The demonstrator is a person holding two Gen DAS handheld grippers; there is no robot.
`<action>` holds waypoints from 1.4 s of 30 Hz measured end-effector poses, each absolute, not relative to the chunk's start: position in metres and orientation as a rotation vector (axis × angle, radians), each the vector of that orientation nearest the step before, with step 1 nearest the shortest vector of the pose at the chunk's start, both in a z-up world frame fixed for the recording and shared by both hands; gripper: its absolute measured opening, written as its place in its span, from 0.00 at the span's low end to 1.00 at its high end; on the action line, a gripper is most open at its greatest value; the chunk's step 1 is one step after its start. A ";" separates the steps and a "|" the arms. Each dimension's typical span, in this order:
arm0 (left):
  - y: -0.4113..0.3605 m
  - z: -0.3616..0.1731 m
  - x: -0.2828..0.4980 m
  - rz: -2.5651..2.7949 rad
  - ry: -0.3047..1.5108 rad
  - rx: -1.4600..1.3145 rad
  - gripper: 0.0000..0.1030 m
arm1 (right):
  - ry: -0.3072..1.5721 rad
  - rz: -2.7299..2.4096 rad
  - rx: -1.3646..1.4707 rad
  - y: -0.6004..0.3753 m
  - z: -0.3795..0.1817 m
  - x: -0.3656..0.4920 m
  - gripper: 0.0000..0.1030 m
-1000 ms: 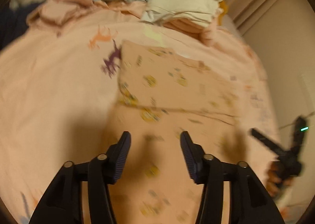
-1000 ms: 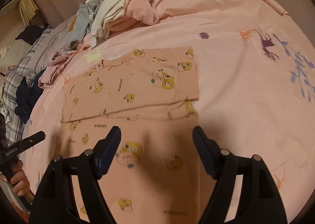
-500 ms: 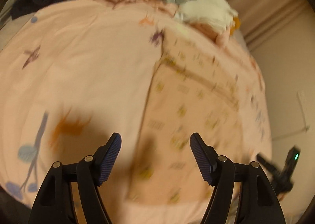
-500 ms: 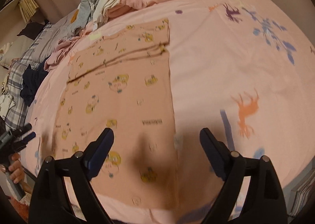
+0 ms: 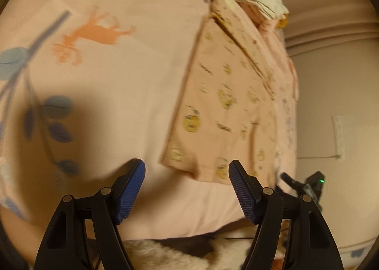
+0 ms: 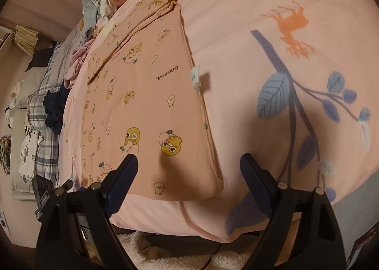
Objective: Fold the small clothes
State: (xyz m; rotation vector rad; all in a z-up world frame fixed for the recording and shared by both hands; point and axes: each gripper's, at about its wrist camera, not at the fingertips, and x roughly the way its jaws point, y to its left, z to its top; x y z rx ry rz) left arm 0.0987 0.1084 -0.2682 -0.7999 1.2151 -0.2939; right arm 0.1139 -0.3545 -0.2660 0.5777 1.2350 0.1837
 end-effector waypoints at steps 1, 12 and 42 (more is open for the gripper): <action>0.104 -0.269 0.100 -0.307 1.216 -0.796 0.69 | 1.227 0.177 0.582 -0.354 -0.265 0.112 0.85; 0.070 -0.276 0.120 -0.308 1.193 -0.759 0.69 | 1.253 0.221 0.563 -0.349 -0.272 0.106 0.67; 0.065 -0.279 0.118 -0.047 1.172 -0.503 0.09 | 1.139 0.064 0.241 -0.330 -0.272 0.106 0.06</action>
